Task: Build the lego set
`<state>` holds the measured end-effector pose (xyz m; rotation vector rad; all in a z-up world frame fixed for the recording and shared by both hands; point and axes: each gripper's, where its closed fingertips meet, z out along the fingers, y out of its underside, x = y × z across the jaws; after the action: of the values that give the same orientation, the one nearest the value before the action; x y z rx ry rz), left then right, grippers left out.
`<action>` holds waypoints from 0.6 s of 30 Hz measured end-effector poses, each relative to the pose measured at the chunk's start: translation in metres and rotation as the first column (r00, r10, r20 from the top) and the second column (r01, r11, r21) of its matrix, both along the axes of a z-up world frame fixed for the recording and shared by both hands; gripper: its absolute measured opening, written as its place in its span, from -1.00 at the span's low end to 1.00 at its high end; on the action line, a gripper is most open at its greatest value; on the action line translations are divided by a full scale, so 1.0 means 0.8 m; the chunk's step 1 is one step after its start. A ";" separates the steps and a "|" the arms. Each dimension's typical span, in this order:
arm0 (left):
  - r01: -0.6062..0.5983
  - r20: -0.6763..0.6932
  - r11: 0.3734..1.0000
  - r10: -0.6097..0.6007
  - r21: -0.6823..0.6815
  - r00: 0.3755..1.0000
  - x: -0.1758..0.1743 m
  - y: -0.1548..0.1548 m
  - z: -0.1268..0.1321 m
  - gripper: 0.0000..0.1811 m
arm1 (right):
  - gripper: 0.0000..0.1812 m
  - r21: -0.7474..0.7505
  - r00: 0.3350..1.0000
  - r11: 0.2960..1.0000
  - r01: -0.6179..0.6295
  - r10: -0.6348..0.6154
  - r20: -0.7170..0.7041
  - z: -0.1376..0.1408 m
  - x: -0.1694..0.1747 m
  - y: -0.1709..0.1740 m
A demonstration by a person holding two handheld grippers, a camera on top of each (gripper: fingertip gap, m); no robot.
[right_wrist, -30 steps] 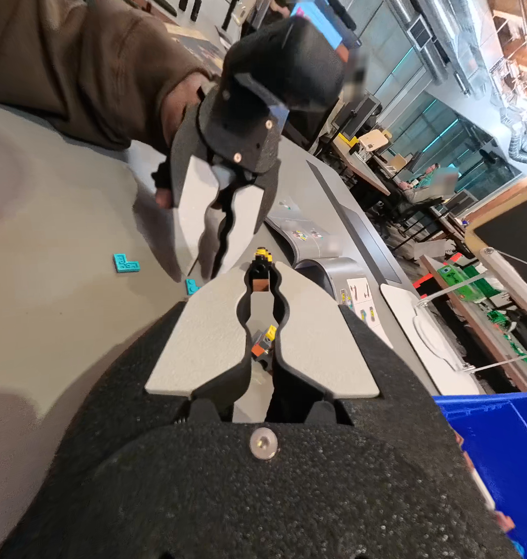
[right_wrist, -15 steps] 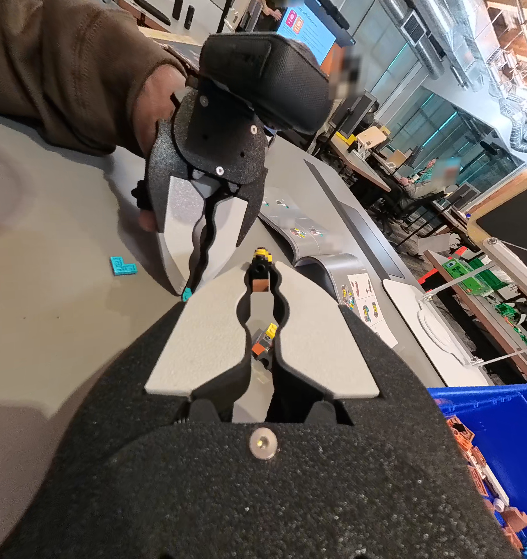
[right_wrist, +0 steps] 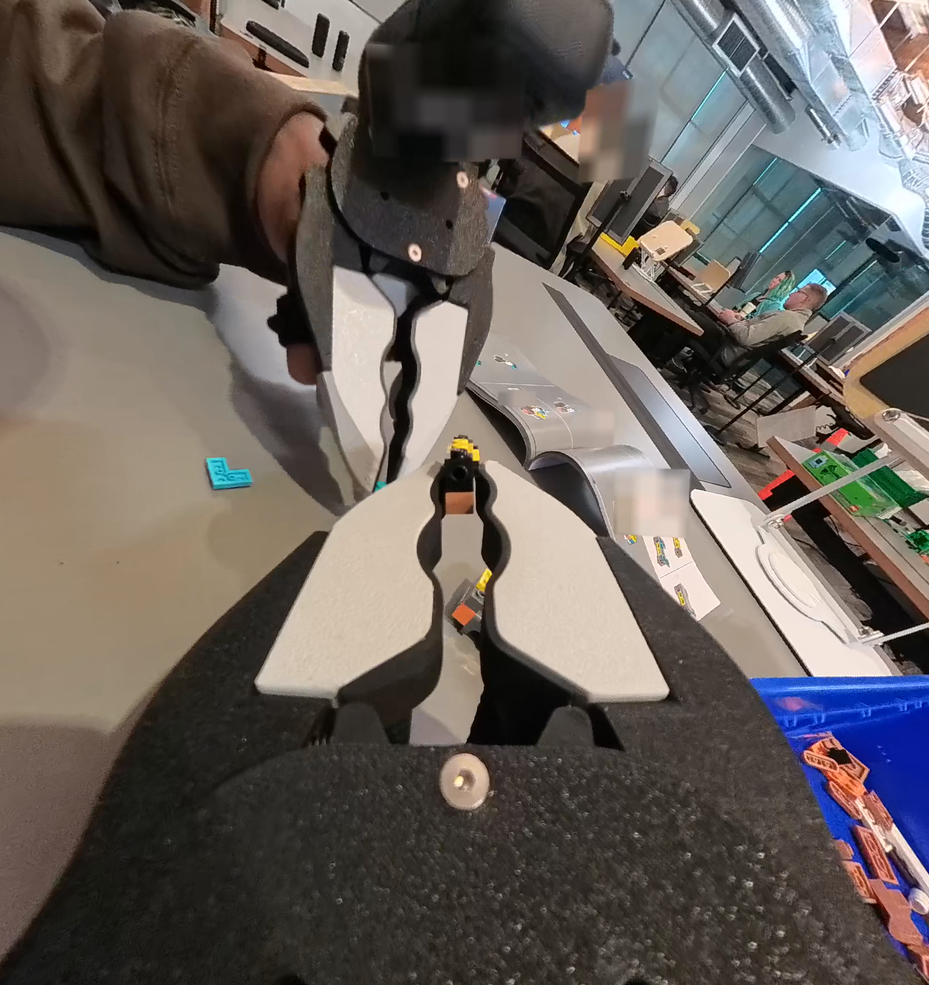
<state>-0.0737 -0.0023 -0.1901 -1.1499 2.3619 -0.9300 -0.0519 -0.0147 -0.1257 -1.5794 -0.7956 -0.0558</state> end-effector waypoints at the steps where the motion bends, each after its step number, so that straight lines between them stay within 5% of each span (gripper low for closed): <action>1: -0.018 -0.032 1.000 0.018 0.020 0.999 -0.001 0.002 -0.008 -0.91 | -0.90 0.000 1.000 1.000 0.000 0.000 0.001 0.000 0.000 0.000; 18: -0.028 -0.147 0.997 0.039 0.077 0.988 -0.019 0.007 -0.024 -0.84 | -0.89 -0.002 1.000 1.000 -0.001 0.001 0.006 -0.002 -0.001 0.000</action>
<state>-0.0885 0.0029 -0.2090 -1.2647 2.4631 -0.7614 -0.0524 -0.0146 -0.1269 -1.5816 -0.8011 -0.0593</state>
